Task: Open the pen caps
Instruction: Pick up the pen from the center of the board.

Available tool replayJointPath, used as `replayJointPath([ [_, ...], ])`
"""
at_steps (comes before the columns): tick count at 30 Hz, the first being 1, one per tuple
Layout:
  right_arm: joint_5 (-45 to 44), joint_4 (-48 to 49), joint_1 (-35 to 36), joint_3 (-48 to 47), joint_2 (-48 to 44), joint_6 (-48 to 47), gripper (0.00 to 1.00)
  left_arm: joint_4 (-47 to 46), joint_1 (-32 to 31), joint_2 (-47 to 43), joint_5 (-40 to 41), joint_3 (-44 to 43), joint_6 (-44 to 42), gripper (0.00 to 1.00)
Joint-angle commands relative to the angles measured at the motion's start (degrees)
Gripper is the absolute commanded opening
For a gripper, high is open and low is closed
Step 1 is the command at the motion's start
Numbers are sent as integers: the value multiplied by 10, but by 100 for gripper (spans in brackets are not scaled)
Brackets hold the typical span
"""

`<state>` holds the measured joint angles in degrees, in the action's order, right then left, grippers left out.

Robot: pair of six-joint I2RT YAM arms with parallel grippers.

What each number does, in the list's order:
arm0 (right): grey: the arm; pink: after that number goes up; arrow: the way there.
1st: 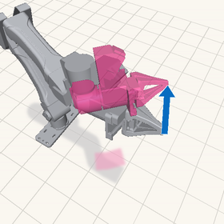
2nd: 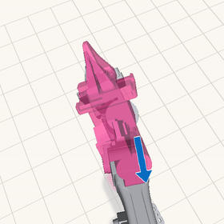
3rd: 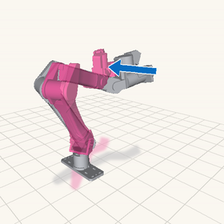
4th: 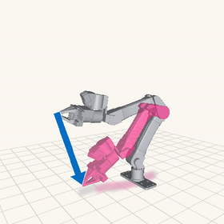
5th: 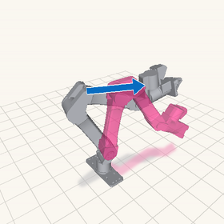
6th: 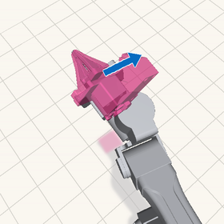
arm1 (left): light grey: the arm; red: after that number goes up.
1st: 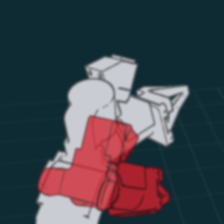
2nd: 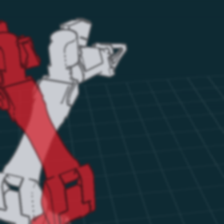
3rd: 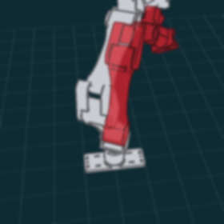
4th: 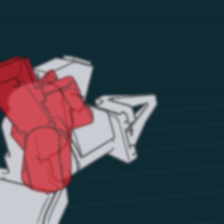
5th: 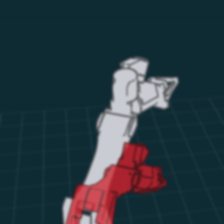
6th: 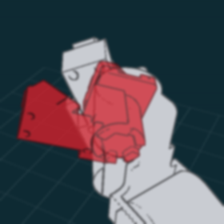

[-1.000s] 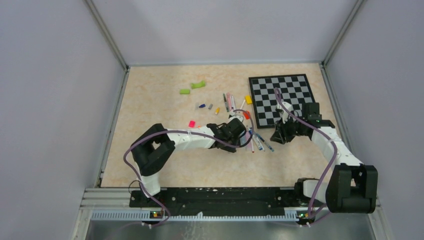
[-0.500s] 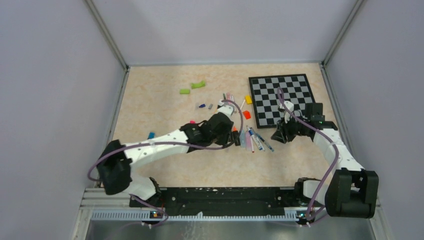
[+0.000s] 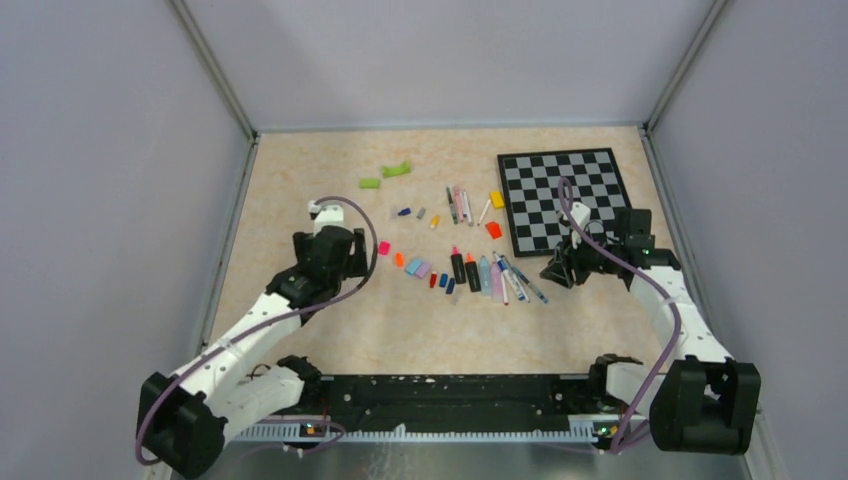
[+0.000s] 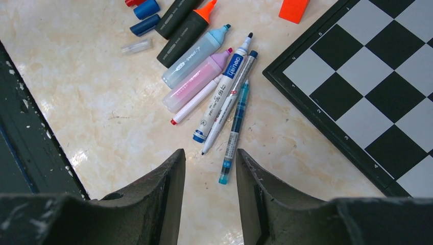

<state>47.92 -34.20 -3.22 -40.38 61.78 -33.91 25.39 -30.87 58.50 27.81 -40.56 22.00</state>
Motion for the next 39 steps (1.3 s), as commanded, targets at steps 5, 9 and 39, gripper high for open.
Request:
replayJointPath([
  [5,28,1,-5,-7,-24,-15,40,-198,149,-115,2,137,-220,99],
  [9,28,-1,-5,-7,-28,-13,40,-207,228,-91,-35,152,-310,99],
  [39,27,-6,-5,-10,-61,-16,41,-111,391,131,-275,77,-478,62],
])
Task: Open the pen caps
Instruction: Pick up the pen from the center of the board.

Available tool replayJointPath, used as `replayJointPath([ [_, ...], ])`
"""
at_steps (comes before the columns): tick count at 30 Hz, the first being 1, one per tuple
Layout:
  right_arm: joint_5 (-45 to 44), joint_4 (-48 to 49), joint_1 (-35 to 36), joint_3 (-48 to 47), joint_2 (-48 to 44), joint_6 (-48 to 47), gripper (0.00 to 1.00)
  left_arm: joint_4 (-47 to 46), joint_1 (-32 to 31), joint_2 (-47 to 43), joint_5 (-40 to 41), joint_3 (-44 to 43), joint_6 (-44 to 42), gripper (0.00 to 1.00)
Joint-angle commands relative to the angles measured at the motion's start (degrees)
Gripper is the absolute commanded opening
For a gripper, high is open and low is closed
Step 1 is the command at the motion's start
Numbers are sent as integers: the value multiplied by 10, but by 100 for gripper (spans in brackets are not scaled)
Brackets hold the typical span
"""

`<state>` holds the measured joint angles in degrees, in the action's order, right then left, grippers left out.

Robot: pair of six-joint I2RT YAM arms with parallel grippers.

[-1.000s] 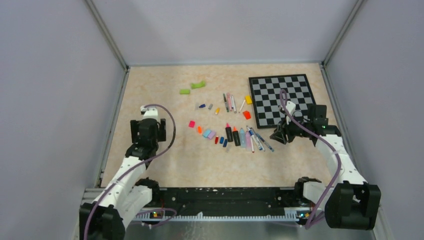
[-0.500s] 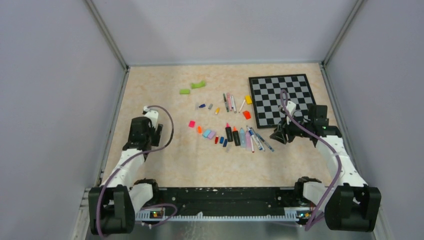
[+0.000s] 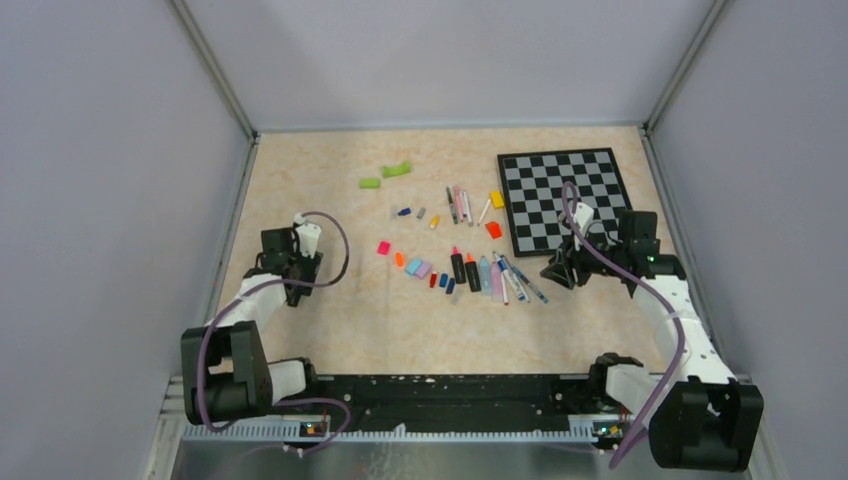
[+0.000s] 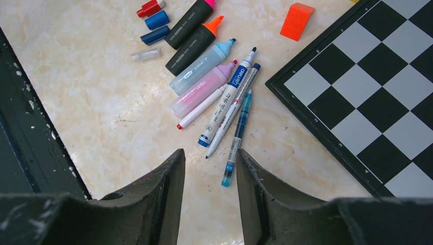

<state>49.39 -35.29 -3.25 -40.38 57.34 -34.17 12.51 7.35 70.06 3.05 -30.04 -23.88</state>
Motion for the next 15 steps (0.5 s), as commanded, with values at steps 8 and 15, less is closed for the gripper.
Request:
replayJointPath([
  [8,13,4,-4,-12,-20,-16,41,40,20,52,-79,-49,-32,52],
  [15,11,4,-4,-10,-20,-16,41,52,28,86,-118,-60,-33,37],
])
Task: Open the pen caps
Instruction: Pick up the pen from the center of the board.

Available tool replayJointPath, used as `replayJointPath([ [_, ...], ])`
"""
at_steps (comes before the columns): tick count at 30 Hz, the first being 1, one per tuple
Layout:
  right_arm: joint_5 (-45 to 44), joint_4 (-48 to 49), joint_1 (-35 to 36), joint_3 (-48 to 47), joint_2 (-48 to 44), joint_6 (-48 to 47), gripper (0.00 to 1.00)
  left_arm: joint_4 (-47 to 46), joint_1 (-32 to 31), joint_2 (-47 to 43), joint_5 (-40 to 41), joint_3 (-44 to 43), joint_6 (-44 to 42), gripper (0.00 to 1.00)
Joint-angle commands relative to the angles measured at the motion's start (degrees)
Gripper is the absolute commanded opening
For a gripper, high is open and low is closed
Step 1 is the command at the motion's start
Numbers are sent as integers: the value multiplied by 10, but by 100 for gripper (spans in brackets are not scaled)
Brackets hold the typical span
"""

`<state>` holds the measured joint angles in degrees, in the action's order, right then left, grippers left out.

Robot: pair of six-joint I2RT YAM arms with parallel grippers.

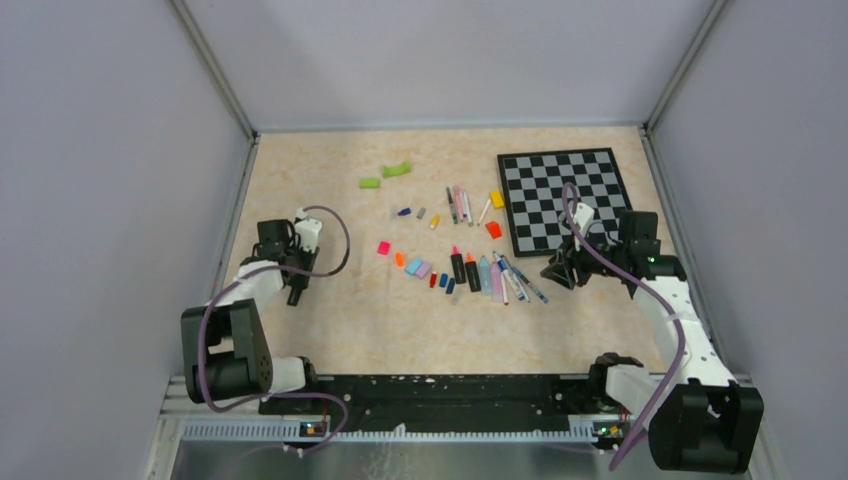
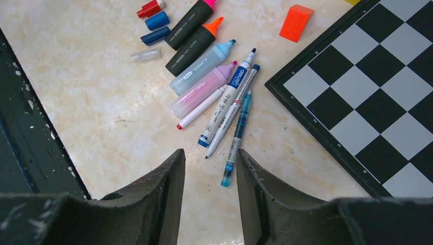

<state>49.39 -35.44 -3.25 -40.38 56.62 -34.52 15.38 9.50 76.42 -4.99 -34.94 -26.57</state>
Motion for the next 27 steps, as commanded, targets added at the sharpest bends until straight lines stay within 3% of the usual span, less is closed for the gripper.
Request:
replayJointPath([
  [1,11,6,-4,-10,-12,-12,41,25,8,28,-42,-13,-5,36],
  [9,10,7,-4,-11,-11,-13,41,47,8,58,-41,-68,35,17],
  [19,17,7,-4,-9,-6,-14,41,97,5,127,-51,-171,212,11],
  [21,19,8,-4,-8,-4,-14,41,101,2,132,-41,-180,239,12],
  [27,20,9,-4,-6,6,-13,41,100,-10,141,16,-185,261,32],
])
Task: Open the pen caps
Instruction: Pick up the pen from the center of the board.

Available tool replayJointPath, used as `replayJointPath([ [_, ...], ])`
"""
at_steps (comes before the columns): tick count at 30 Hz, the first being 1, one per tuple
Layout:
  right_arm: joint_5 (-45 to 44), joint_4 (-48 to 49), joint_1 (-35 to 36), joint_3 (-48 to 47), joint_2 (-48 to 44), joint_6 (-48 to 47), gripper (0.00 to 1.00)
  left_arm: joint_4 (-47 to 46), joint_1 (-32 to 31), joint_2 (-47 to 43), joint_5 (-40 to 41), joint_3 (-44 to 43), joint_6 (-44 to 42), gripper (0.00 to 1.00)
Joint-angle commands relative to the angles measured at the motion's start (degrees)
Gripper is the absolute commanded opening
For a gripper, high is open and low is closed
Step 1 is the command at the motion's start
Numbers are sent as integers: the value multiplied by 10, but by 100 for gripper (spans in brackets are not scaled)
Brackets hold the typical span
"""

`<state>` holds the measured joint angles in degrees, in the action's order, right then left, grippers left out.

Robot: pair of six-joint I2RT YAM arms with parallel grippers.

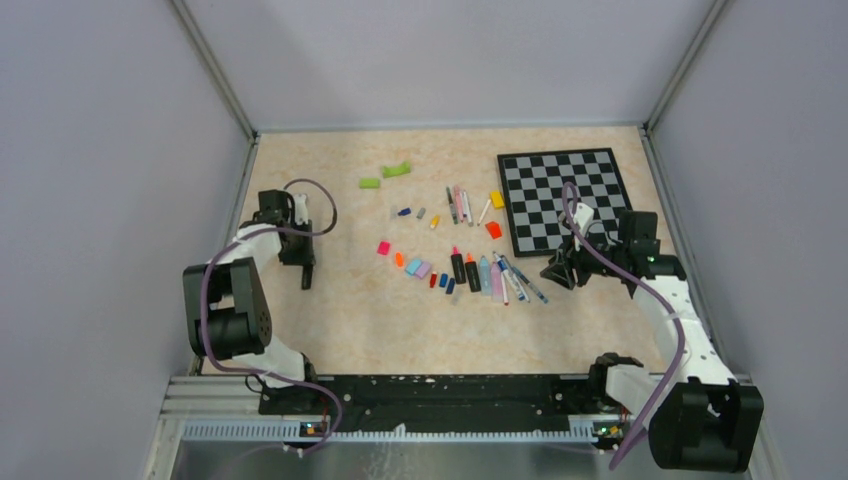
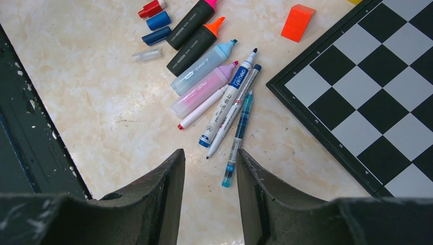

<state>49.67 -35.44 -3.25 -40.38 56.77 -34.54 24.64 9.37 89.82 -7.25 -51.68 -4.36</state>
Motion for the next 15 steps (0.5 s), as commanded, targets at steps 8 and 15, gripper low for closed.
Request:
replayJointPath([
  [8,11,11,-4,-4,14,-13,41,24,-41,-20,124,-14,42,49],
  [15,10,11,-4,-5,18,-13,41,20,-42,-41,140,5,42,54],
])
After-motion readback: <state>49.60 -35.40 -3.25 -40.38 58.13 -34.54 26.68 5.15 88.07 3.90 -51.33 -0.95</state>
